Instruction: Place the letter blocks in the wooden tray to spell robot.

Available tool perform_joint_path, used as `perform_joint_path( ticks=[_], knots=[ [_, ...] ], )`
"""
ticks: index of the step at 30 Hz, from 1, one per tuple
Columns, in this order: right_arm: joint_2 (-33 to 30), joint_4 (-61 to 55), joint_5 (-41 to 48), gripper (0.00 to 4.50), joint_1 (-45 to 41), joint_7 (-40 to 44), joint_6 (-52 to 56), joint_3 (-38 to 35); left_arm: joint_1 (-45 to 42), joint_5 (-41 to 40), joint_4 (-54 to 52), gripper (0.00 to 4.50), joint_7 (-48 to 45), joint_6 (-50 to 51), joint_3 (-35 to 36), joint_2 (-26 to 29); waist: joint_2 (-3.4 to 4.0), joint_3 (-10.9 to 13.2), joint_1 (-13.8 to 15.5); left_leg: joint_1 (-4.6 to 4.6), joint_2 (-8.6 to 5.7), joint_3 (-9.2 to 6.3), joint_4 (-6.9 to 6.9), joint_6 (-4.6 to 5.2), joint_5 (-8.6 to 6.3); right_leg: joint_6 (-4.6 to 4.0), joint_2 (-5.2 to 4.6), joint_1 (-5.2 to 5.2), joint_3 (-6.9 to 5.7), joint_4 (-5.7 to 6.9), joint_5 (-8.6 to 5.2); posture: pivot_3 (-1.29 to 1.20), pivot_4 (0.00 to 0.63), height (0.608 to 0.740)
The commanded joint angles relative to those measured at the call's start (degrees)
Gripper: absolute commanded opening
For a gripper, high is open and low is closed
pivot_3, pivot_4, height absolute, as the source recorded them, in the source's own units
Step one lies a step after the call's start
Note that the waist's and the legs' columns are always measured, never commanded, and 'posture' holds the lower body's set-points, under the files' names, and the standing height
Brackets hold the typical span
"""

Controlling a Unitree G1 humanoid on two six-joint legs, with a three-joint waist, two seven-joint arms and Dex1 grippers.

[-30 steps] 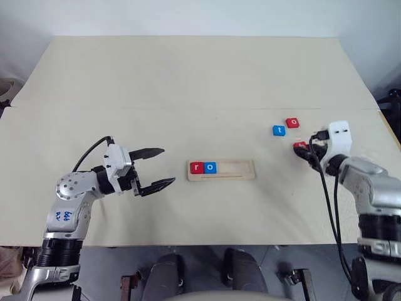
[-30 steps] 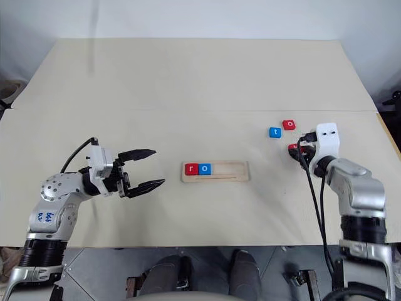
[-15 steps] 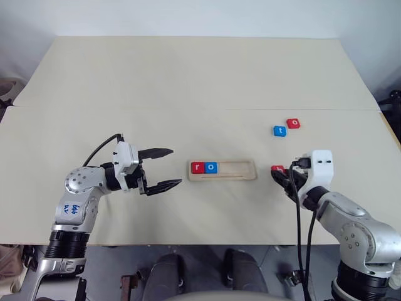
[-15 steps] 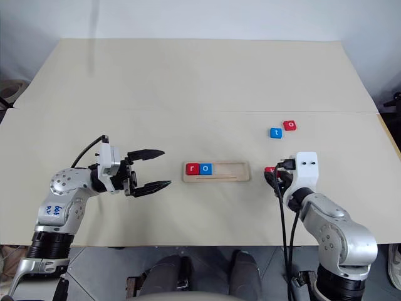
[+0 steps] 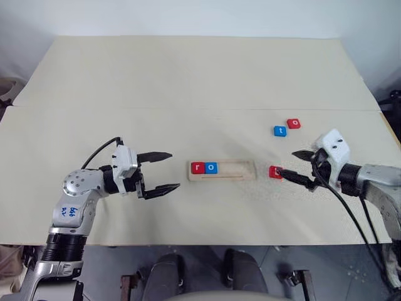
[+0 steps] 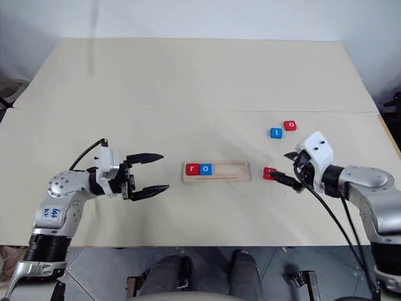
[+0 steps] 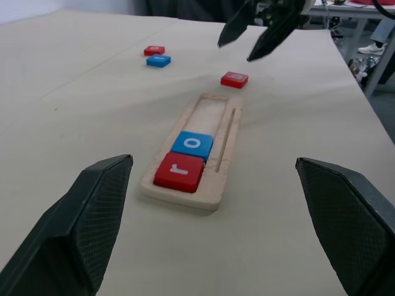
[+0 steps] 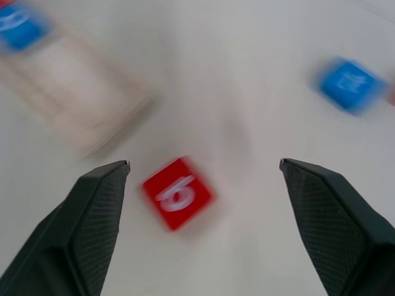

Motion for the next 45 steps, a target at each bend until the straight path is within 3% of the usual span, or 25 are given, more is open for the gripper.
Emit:
perform_joint_path(
  ticks=[1, 7, 8, 10, 16, 22, 28, 35, 45],
  knots=[
    [-2.21, 9.73, -4.85, 4.07, -5.02, 9.57, -11.14, 4.68, -0.25, -1.02, -2.85, 4.5, -1.68, -0.84, -0.45, 0.76, 0.0, 0.0, -0.01, -0.01, 0.0, 0.01, 0.02, 0.0, 0.0, 0.0, 0.0, 0.0, -0.01, 0.01, 0.0, 0.0, 0.15, 0.74],
    [1.02, 23.98, -10.24, 4.07, -14.07, 13.5, -17.54, 10.06, -0.3, -0.75, -3.68, 4.5, -1.74, -0.72, -0.86, 0.38, 0.0, 0.0, 0.13, -0.02, 0.0, 0.0, 0.1, -0.01, 0.01, 0.03, -0.02, 0.02, -0.02, 0.0, 0.01, 0.0, 0.15, 0.74],
    [1.56, 25.11, -10.61, 3.91, -14.9, 13.87, -17.69, 10.51, -0.29, -0.75, -3.8, 4.5, -1.63, -0.73, -0.82, 0.37, 0.0, 0.0, 0.16, -0.02, 0.0, -0.01, 0.1, -0.01, 0.01, 0.03, -0.02, 0.03, -0.02, 0.01, 0.01, 0.0, 0.15, 0.74],
    [2.16, 26.33, -11.09, 3.46, -15.73, 14.67, -17.67, 10.84, -0.25, -0.76, -3.95, 4.5, -1.47, -0.69, -0.73, 0.41, 0.01, 0.0, 0.27, -0.02, 0.01, -0.03, 0.1, -0.02, 0.02, 0.02, -0.02, 0.03, -0.04, 0.01, 0.01, 0.0, 0.15, 0.74],
    [2.79, 25.15, -11.03, 1.48, -15.18, 16.13, -18.38, 10.57, 0.87, -0.83, -4.62, 4.5, -0.62, -0.73, 0.24, 0.94, 0.0, 0.0, 0.25, -0.02, 0.01, -0.05, 0.11, -0.03, 0.01, 0.02, -0.02, 0.06, -0.07, 0.0, 0.01, 0.0, 0.15, 0.74],
    [4.91, 18.97, -8.75, 1.47, -20.34, 18.6, -14.56, 11.16, 2.2, -0.94, -5.21, 4.5, 0.42, -1.02, 1.18, 1.66, 0.07, 0.04, -0.29, -0.02, 0.04, -0.03, 0.11, -0.04, 0.02, 0.02, -0.01, 0.01, -0.03, 0.05, 0.01, 0.0, 0.15, 0.74],
    [10.87, 14.45, -9.02, 1.47, -27.33, 20.89, -10.48, 16.44, 3.33, -0.87, -6.45, 4.5, 1.72, -0.88, 1.45, 1.44, 0.07, 0.04, -0.78, -0.02, 0.06, -0.07, 0.1, -0.05, 0.02, 0.02, -0.01, 0.01, -0.07, 0.07, 0.01, 0.0, 0.15, 0.74],
    [18.41, 22.96, -14.8, 1.47, -32.69, 19.92, -16.34, 22.63, 5.48, -0.96, -9.03, 4.5, 3.82, -0.28, 1.87, 1.56, 0.06, 0.04, -0.93, -0.05, 0.02, -0.09, 0.11, -0.05, 0.02, 0.02, -0.02, 0.01, -0.09, 0.07, 0.01, 0.0, 0.15, 0.74],
    [22.34, 30.53, -17.67, 1.47, -34.62, 21.07, -21.61, 23.72, 7.17, -1.31, -11.28, 4.5, 5.85, 0.34, 2.63, 1.89, 0.07, 0.04, -1.11, -0.05, 0.03, -0.08, 0.1, -0.06, 0.03, 0.02, -0.01, 0.0, -0.09, 0.08, 0.01, 0.0, 0.15, 0.74]
  ],
)
